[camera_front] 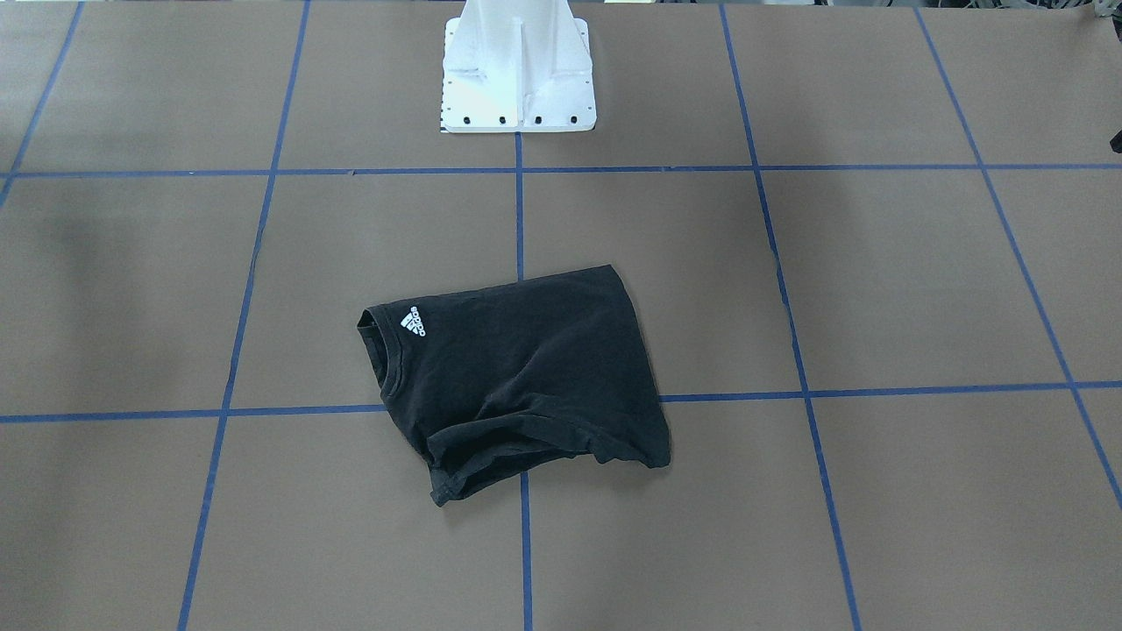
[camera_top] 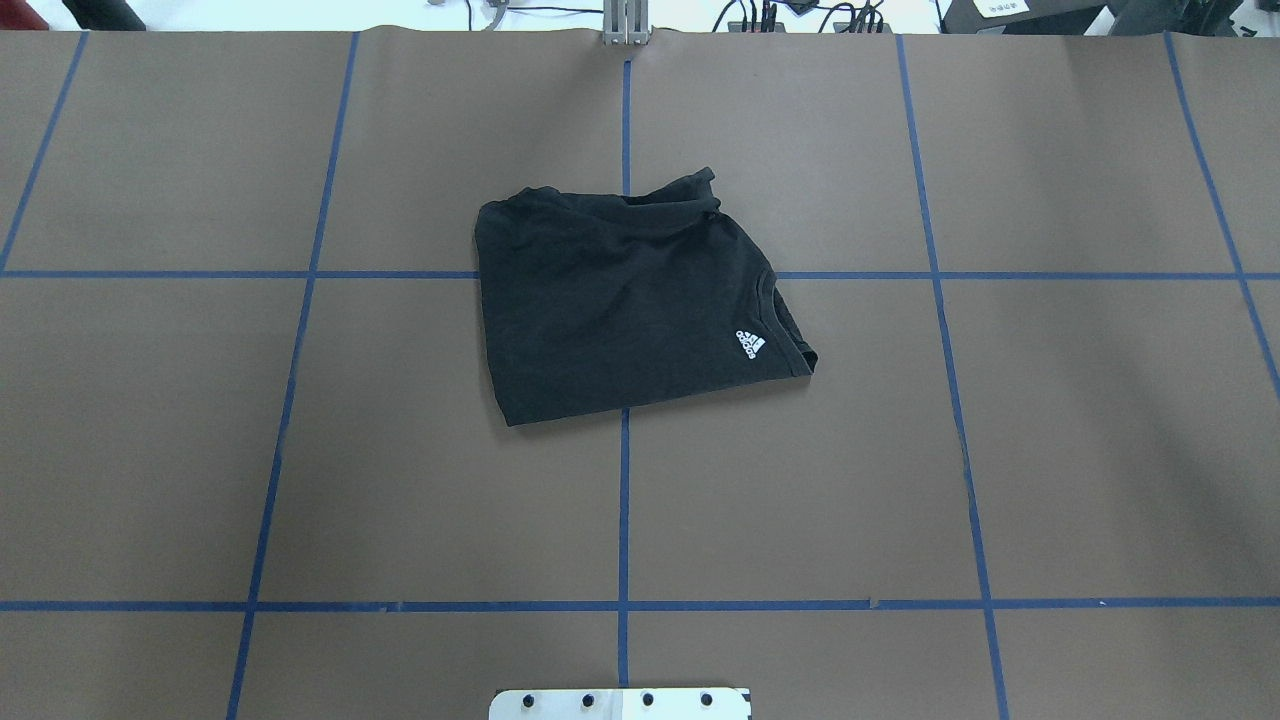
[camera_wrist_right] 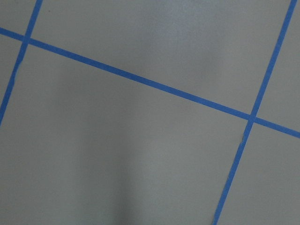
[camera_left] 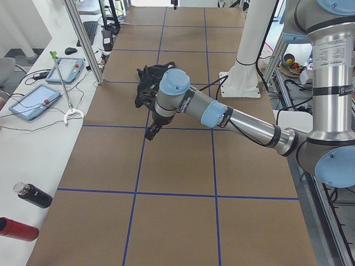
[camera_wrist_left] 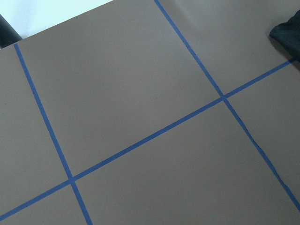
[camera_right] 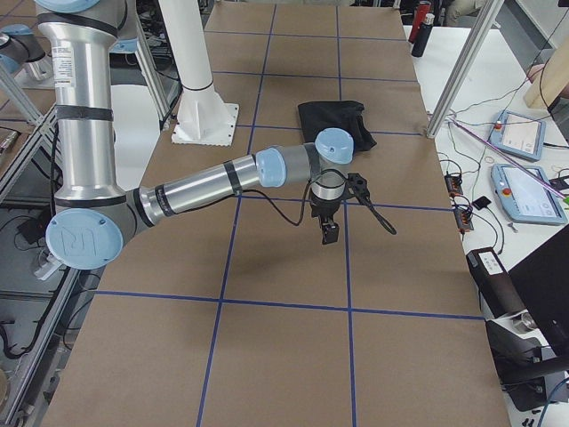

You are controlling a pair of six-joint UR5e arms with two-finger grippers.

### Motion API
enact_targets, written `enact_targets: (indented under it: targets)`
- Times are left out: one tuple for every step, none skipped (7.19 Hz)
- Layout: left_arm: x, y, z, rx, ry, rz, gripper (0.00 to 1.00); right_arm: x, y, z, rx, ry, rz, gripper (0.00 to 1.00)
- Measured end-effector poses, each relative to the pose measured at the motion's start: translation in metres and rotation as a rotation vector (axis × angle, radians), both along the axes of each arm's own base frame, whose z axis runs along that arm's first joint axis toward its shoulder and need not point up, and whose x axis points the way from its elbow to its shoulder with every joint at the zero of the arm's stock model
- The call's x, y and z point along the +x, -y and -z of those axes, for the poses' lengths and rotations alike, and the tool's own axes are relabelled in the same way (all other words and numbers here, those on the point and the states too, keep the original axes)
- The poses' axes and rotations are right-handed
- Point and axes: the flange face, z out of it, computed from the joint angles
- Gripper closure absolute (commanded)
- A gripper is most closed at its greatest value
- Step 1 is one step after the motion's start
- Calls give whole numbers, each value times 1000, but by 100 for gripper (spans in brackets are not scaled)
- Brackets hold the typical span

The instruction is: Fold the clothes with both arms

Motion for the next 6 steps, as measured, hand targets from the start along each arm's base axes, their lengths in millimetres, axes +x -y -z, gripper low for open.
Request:
enact_targets:
  targets:
    - [0, 0, 0, 0, 0, 0, 1, 0, 0, 1, 7, 2, 1, 0]
    - [0, 0, 0, 0, 0, 0, 1, 0, 0, 3, 12, 3, 2, 0]
    - [0, 0, 1, 2, 0, 0, 1, -1, 1, 4, 15, 3, 3, 0]
    - [0, 0, 1, 4, 1, 0, 1, -1, 1, 4, 19, 5, 3, 0]
    - [0, 0, 1, 4, 2, 0, 1, -1, 1, 5, 23, 7, 2, 0]
    - [0, 0, 1, 3, 2, 0, 1, -1, 1, 5, 25, 9, 2, 0]
